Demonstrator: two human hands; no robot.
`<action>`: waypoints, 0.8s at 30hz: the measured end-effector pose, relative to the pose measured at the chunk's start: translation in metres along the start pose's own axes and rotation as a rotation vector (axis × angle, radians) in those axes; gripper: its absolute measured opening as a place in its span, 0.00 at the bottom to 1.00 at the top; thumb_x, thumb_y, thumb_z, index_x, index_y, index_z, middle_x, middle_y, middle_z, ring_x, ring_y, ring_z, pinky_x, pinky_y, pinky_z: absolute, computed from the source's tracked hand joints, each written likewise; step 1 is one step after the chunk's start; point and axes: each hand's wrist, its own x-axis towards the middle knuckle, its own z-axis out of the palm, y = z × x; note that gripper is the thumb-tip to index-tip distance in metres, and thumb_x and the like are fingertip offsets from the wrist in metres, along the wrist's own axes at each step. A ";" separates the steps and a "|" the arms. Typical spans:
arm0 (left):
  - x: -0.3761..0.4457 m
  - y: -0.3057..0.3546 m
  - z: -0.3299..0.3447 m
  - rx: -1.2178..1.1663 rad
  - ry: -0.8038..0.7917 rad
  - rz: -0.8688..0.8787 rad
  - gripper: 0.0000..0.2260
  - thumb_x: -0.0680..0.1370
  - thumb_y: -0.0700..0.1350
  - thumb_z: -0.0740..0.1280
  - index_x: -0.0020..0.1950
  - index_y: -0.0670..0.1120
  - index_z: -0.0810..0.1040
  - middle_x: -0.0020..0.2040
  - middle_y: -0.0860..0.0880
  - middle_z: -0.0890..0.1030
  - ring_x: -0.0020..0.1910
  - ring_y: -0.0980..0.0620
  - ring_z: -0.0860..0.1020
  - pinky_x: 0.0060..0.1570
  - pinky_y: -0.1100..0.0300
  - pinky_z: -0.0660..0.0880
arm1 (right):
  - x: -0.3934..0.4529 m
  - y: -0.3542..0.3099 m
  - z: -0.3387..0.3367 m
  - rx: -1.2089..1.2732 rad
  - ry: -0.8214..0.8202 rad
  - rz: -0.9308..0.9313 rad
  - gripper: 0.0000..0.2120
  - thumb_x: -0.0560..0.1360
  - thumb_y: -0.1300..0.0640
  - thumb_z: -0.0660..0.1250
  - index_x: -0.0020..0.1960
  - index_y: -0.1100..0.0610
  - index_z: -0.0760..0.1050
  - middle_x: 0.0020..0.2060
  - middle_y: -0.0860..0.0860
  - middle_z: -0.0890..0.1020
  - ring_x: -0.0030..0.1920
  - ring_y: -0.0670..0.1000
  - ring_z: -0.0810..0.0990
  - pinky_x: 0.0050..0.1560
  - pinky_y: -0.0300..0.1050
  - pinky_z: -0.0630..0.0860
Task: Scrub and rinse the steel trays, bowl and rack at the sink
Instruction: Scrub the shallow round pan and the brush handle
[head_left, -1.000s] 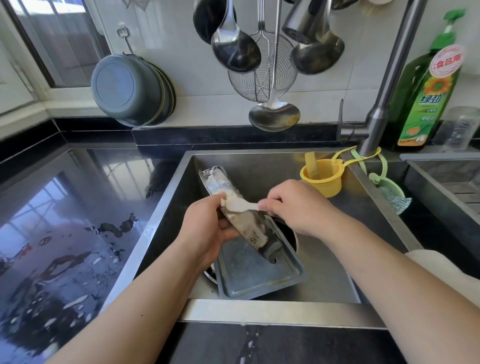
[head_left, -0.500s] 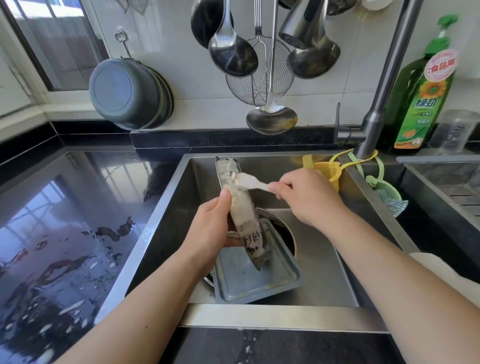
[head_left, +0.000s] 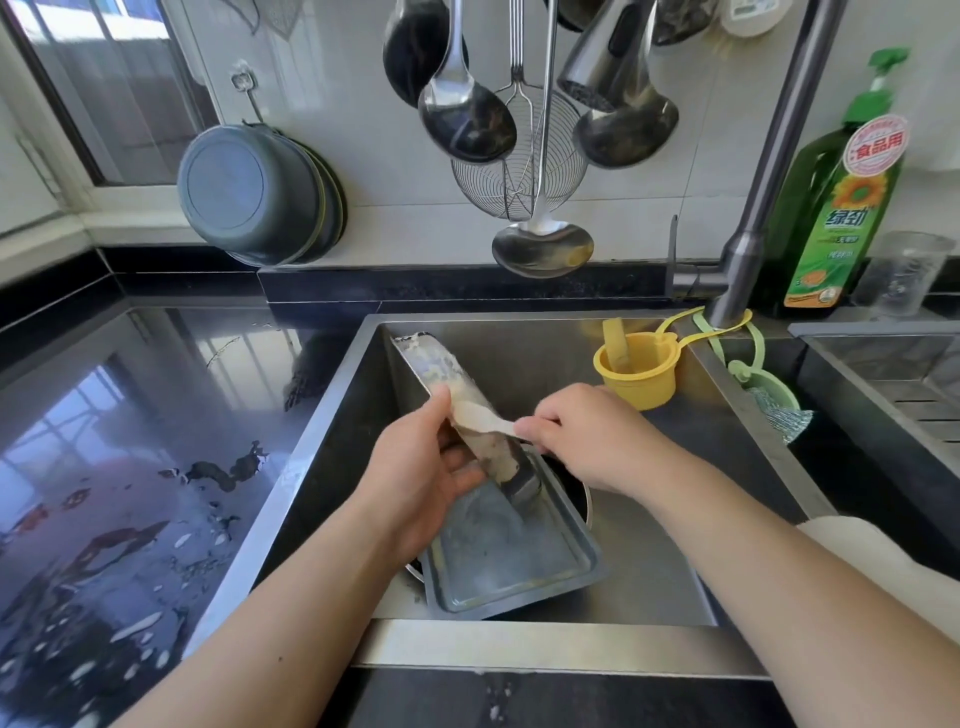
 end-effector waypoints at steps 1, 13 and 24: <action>-0.001 0.000 0.001 0.001 -0.008 -0.023 0.19 0.88 0.52 0.56 0.63 0.39 0.80 0.54 0.38 0.86 0.56 0.39 0.85 0.56 0.41 0.82 | 0.001 -0.003 0.003 0.003 -0.006 -0.010 0.22 0.81 0.43 0.64 0.35 0.55 0.79 0.29 0.51 0.76 0.34 0.51 0.73 0.32 0.46 0.64; 0.003 0.005 -0.004 -0.057 0.056 0.023 0.14 0.87 0.43 0.59 0.62 0.36 0.79 0.54 0.38 0.86 0.54 0.40 0.86 0.48 0.47 0.84 | 0.001 0.009 -0.007 -0.056 0.009 -0.018 0.22 0.80 0.42 0.66 0.32 0.53 0.77 0.30 0.51 0.76 0.34 0.53 0.74 0.34 0.47 0.68; 0.006 0.008 -0.011 -0.098 0.108 0.084 0.11 0.86 0.43 0.62 0.59 0.38 0.80 0.46 0.43 0.85 0.48 0.47 0.86 0.47 0.49 0.85 | -0.002 0.020 -0.003 -0.161 -0.150 -0.010 0.20 0.78 0.42 0.68 0.36 0.55 0.80 0.32 0.51 0.79 0.36 0.53 0.77 0.37 0.48 0.73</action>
